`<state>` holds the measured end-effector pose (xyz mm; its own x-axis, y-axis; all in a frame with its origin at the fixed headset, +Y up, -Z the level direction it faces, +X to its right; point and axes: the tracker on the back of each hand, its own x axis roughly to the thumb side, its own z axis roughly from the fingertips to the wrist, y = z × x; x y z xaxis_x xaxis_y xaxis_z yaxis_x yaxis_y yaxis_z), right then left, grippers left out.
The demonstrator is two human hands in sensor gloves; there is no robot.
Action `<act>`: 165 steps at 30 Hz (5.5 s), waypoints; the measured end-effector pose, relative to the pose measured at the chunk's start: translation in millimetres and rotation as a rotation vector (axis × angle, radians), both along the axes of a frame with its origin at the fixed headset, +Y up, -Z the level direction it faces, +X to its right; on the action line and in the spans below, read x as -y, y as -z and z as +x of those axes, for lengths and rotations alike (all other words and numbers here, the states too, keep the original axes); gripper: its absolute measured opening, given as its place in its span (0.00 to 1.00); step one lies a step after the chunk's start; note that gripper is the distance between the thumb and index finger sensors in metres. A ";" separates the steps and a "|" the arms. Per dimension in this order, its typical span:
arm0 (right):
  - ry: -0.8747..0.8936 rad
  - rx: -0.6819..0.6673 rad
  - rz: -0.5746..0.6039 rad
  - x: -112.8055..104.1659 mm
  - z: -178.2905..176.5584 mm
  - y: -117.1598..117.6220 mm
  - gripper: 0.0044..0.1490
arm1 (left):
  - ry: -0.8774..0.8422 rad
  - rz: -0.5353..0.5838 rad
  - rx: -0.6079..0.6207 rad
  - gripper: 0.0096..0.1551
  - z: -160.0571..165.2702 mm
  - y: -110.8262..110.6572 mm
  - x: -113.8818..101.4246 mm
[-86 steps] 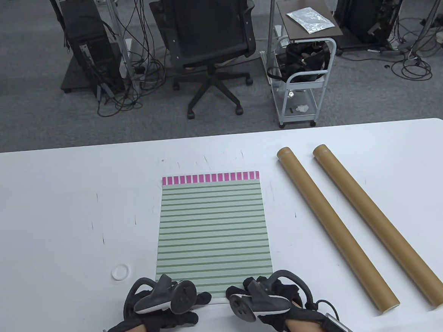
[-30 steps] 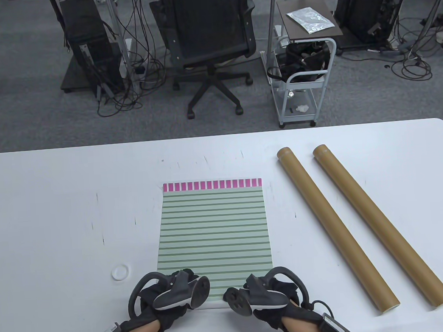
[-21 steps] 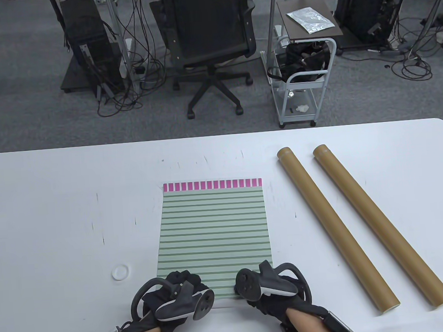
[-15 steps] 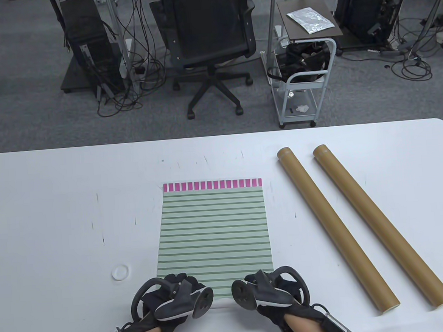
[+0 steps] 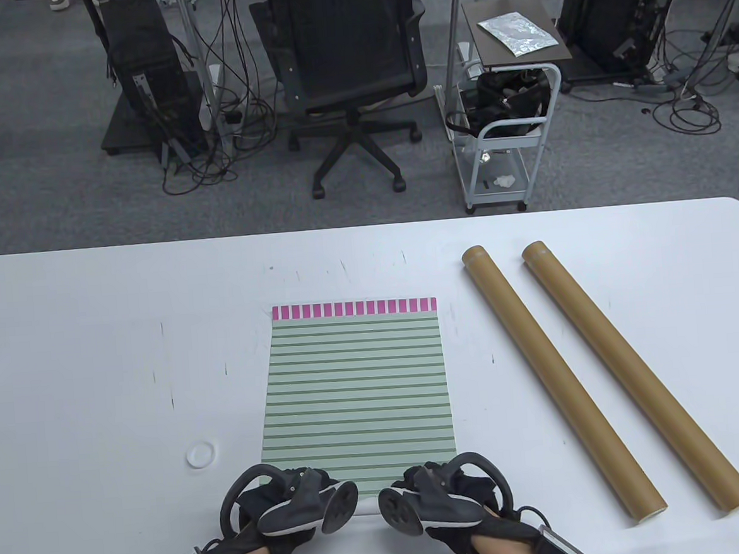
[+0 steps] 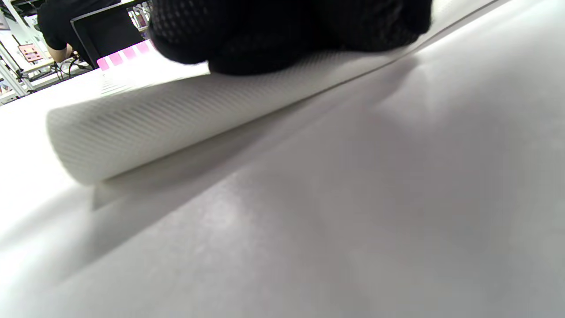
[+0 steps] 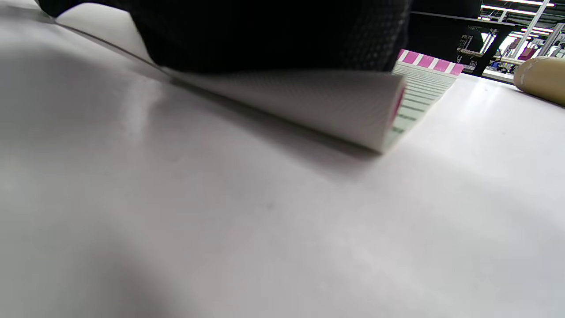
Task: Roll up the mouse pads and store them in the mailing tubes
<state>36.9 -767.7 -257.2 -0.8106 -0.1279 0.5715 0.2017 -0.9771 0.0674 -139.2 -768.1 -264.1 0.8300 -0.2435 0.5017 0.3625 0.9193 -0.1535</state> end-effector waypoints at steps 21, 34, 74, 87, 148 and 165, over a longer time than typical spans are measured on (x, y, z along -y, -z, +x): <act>-0.043 0.008 0.047 -1.8 -2.3 -0.2 0.32 | -0.023 0.047 -0.009 0.31 -5.7 -0.4 -0.7; -0.058 -0.024 0.097 -4.7 -3.0 -2.1 0.28 | -0.034 0.081 0.030 0.24 -6.4 -2.9 -3.6; 0.006 0.008 0.025 -6.8 3.5 5.1 0.29 | -0.107 0.037 0.009 0.26 -10.3 -3.4 -4.1; 0.020 0.120 0.044 -4.1 7.2 9.1 0.27 | -0.203 0.055 -0.112 0.25 -23.4 8.0 -2.8; -0.093 0.068 0.088 -2.9 5.6 2.2 0.32 | -0.063 0.133 -0.014 0.31 -17.7 -7.6 -1.9; -0.088 0.082 0.125 -4.2 1.3 -1.7 0.31 | -0.226 -0.049 -0.178 0.22 -28.9 14.2 -4.5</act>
<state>38.2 -763.5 -255.6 -0.8363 -0.2664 0.4792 0.2855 -0.9578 -0.0341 -168.1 -763.6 -278.4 0.9367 -0.0210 0.3496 0.1123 0.9635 -0.2429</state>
